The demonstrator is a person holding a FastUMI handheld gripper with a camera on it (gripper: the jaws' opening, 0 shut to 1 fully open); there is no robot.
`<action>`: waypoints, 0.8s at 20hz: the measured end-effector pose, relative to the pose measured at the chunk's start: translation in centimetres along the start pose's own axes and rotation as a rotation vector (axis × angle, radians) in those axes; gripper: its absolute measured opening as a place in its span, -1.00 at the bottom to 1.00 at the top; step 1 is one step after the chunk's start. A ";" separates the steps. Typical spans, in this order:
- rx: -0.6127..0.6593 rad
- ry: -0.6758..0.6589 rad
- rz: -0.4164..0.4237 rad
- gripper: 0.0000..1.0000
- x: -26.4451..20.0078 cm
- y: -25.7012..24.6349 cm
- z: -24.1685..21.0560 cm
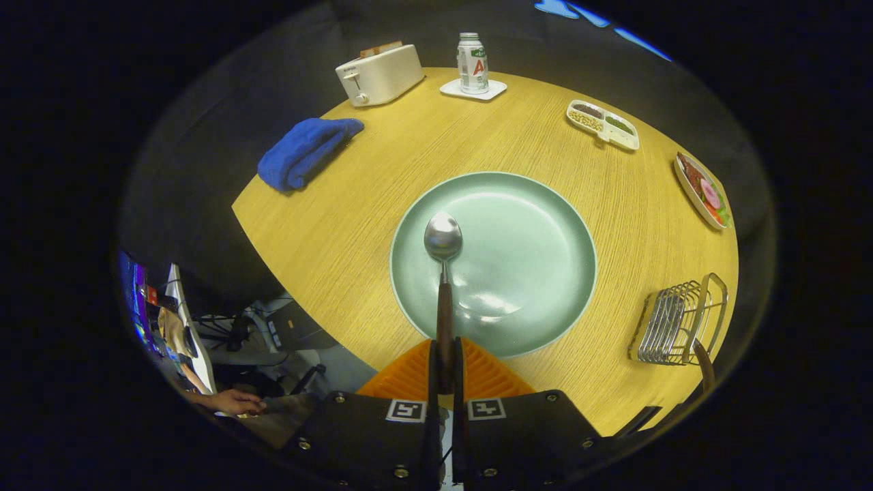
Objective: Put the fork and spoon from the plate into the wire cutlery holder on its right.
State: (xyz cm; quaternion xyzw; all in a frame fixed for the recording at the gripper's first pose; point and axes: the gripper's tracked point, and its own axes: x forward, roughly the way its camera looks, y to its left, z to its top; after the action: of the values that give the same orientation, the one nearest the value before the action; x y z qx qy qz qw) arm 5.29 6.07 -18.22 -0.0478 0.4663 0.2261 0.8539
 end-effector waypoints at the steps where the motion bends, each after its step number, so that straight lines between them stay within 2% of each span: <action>1: 0.015 0.018 0.019 -0.85 -0.4 -0.4 -0.2; 7: 0.267 0.089 0.178 -0.85 -2.4 -2.1 0.6; 16: 0.246 0.097 0.159 -0.85 -7.3 -6.6 2.8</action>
State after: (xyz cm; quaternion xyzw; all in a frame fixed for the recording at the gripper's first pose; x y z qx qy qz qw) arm 6.93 -1.47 -11.50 0.0835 0.5336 0.2314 0.8091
